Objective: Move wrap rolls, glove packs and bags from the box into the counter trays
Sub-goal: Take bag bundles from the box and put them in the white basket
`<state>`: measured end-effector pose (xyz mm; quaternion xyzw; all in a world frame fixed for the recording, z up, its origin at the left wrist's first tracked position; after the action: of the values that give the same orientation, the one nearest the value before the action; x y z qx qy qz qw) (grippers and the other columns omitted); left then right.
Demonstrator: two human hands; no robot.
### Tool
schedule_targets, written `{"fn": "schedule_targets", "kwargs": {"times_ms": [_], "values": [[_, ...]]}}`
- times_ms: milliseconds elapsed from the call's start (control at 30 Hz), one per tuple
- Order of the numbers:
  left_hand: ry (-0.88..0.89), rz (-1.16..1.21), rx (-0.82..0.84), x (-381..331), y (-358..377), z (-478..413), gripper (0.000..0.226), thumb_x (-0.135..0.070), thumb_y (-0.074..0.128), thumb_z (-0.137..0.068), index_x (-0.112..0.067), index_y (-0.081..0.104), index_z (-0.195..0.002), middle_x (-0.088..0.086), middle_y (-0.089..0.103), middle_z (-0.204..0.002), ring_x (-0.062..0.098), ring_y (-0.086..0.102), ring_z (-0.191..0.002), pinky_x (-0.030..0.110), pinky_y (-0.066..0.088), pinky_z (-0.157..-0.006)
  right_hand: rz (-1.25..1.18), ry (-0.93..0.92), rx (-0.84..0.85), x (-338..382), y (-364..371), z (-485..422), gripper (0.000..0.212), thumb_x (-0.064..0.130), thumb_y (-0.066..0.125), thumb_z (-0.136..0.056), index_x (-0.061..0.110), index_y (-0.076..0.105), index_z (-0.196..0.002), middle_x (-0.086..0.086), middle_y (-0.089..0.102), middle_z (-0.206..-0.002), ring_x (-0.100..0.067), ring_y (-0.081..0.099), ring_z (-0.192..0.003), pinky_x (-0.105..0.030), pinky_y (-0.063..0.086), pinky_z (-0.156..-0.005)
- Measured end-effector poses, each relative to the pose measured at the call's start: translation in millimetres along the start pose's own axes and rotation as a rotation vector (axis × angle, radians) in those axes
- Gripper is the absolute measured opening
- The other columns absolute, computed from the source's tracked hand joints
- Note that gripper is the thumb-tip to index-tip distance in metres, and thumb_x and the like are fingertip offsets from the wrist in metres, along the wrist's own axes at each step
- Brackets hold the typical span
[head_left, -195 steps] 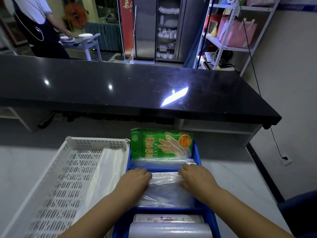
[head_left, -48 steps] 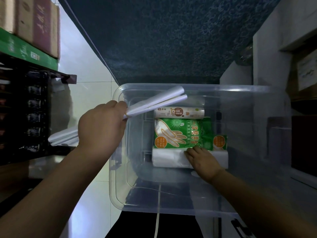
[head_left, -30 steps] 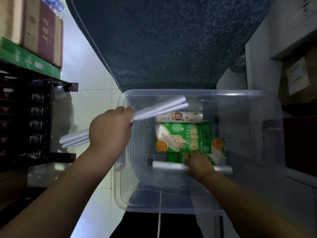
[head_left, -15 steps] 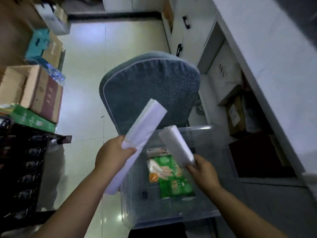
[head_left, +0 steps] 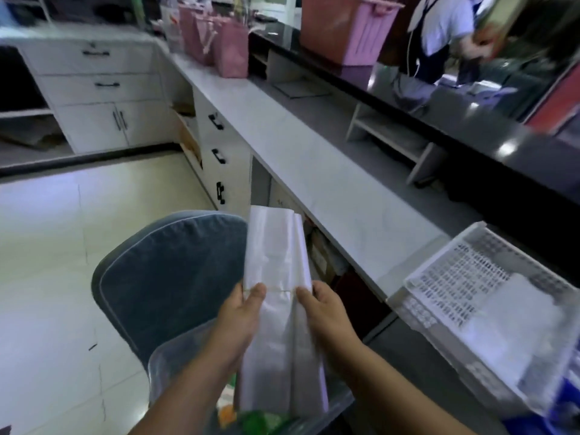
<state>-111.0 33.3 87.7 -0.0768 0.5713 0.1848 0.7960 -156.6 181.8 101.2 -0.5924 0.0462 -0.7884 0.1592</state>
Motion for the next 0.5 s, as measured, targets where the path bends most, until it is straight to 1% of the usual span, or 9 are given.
{"fn": "schedule_targets", "kwargs": {"times_ms": [67, 133, 167, 233, 267, 333, 400, 467, 500], "values": [[0.008, -0.021, 0.032, -4.5, 20.5, -0.9, 0.021, -0.033, 0.052, -0.093, -0.021, 0.057, -0.110, 0.012, 0.065, -0.111, 0.029, 0.065, -0.099, 0.051, 0.052, -0.088, -0.031, -0.016, -0.054, 5.8, -22.6, 7.3, 0.018, 0.027, 0.052, -0.093, 0.011, 0.059, -0.088, -0.008, 0.064, -0.084, -0.019, 0.059, -0.073, -0.031, 0.051, -0.064], [-0.020, 0.029, 0.127, -7.5, 47.0, 1.3, 0.025, -0.034, 0.051, -0.093, -0.020, 0.056, -0.114, 0.011, 0.068, -0.108, 0.028, 0.068, -0.095, 0.047, 0.055, -0.083, -0.053, -0.036, -0.113, 9.1, -46.7, 14.1, 0.018, 0.027, 0.049, -0.094, 0.015, 0.058, -0.086, -0.002, 0.062, -0.082, -0.013, 0.058, -0.070, -0.022, 0.049, -0.059], [-0.028, 0.050, 0.186, -9.5, 61.1, 3.3, 0.027, -0.034, 0.051, -0.093, -0.019, 0.057, -0.115, 0.011, 0.070, -0.106, 0.028, 0.069, -0.094, 0.046, 0.056, -0.083, -0.063, -0.036, -0.141, 9.9, -58.3, 17.2, 0.018, 0.028, 0.049, -0.095, 0.015, 0.059, -0.088, -0.002, 0.064, -0.085, -0.016, 0.061, -0.075, -0.025, 0.052, -0.063], [-0.021, 0.062, 0.278, -14.4, 88.8, 8.1, 0.030, -0.034, 0.052, -0.093, -0.017, 0.058, -0.117, 0.014, 0.070, -0.109, 0.031, 0.068, -0.099, 0.051, 0.052, -0.091, -0.079, -0.029, -0.205, 10.3, -81.5, 23.0, 0.019, 0.028, 0.048, -0.094, 0.015, 0.061, -0.091, -0.006, 0.067, -0.090, -0.022, 0.065, -0.085, -0.037, 0.055, -0.076], [-0.012, 0.052, 0.308, -17.2, 102.2, 10.1, 0.031, -0.034, 0.052, -0.093, -0.016, 0.058, -0.118, 0.014, 0.070, -0.111, 0.032, 0.066, -0.101, 0.052, 0.050, -0.094, -0.083, -0.029, -0.242, 9.8, -94.0, 25.6, 0.020, 0.028, 0.048, -0.094, 0.014, 0.061, -0.090, -0.007, 0.067, -0.090, -0.023, 0.064, -0.085, -0.039, 0.054, -0.078], [0.011, 0.008, 0.349, -23.7, 129.4, 13.9, 0.033, -0.038, 0.053, -0.092, -0.018, 0.058, -0.117, 0.012, 0.070, -0.111, 0.031, 0.066, -0.101, 0.052, 0.050, -0.093, -0.074, -0.029, -0.329, 6.8, -123.1, 29.3, 0.024, 0.028, 0.049, -0.094, 0.006, 0.059, -0.088, -0.013, 0.064, -0.085, -0.024, 0.061, -0.077, -0.036, 0.051, -0.072], [0.030, -0.024, 0.377, -30.7, 156.9, 16.2, 0.029, -0.037, 0.053, -0.091, -0.018, 0.061, -0.112, 0.010, 0.072, -0.105, 0.029, 0.069, -0.095, 0.049, 0.053, -0.089, -0.081, -0.035, -0.415, 2.8, -156.0, 32.0, 0.028, 0.025, 0.049, -0.094, 0.001, 0.055, -0.082, -0.014, 0.058, -0.077, -0.022, 0.054, -0.067, -0.028, 0.045, -0.060], [0.048, -0.050, 0.416, -37.4, 187.1, 16.8, 0.025, -0.031, 0.053, -0.092, -0.014, 0.064, -0.106, 0.012, 0.074, -0.099, 0.028, 0.070, -0.091, 0.045, 0.055, -0.087, -0.094, -0.039, -0.490, -2.3, -193.3, 33.6, 0.025, 0.023, 0.050, -0.093, 0.006, 0.055, -0.076, -0.007, 0.055, -0.070, -0.016, 0.049, -0.061, -0.021, 0.039, -0.052], [0.067, -0.072, 0.429, -40.5, 199.0, 15.8, 0.023, -0.028, 0.053, -0.092, -0.011, 0.064, -0.103, 0.013, 0.074, -0.099, 0.029, 0.070, -0.091, 0.044, 0.055, -0.087, -0.104, -0.029, -0.517, -4.9, -209.2, 33.6, 0.024, 0.023, 0.051, -0.093, 0.008, 0.055, -0.075, -0.005, 0.055, -0.069, -0.016, 0.049, -0.062, -0.024, 0.040, -0.054]]}}
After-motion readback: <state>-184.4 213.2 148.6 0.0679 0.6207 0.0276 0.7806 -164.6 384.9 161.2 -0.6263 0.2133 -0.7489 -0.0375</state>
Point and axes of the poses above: each hand's wrist, its own z-axis away from the middle knuckle, its own y-axis out of the palm, x = y × z, the point moved 6 cm from there along -z, towards the middle knuckle
